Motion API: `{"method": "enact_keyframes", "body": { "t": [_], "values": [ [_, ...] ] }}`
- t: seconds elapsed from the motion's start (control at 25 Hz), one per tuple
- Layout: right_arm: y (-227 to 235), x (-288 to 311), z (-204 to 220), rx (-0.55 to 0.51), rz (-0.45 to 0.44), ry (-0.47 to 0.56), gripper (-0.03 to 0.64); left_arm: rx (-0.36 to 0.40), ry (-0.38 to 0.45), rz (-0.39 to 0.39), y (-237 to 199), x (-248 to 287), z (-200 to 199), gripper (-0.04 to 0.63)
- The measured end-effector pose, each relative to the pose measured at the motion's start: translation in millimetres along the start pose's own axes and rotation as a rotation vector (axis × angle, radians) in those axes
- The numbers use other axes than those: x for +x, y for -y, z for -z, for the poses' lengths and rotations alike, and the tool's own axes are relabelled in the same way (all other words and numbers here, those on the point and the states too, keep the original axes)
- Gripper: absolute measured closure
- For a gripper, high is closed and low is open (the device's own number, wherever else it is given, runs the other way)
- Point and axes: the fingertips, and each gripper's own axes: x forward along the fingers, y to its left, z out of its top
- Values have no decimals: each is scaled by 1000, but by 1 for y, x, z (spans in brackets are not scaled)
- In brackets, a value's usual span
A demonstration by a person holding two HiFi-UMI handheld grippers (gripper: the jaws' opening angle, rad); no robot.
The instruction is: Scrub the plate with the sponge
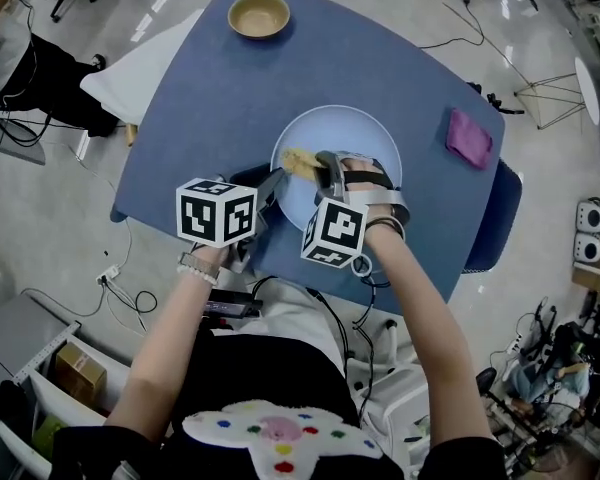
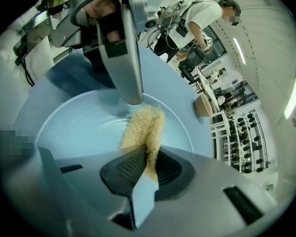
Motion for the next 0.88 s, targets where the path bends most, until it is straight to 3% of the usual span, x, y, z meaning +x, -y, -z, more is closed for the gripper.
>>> {"method": "enact_keyframes", "body": {
  "t": [0.48, 0.88],
  "values": [
    [-42, -32, 14, -27, -98, -10, 574, -4, -4, 6, 1, -1, 0, 515],
    [-54, -45, 57, -36, -118, -110, 572, 9, -16, 8, 2, -1, 0, 511]
  ]
}}
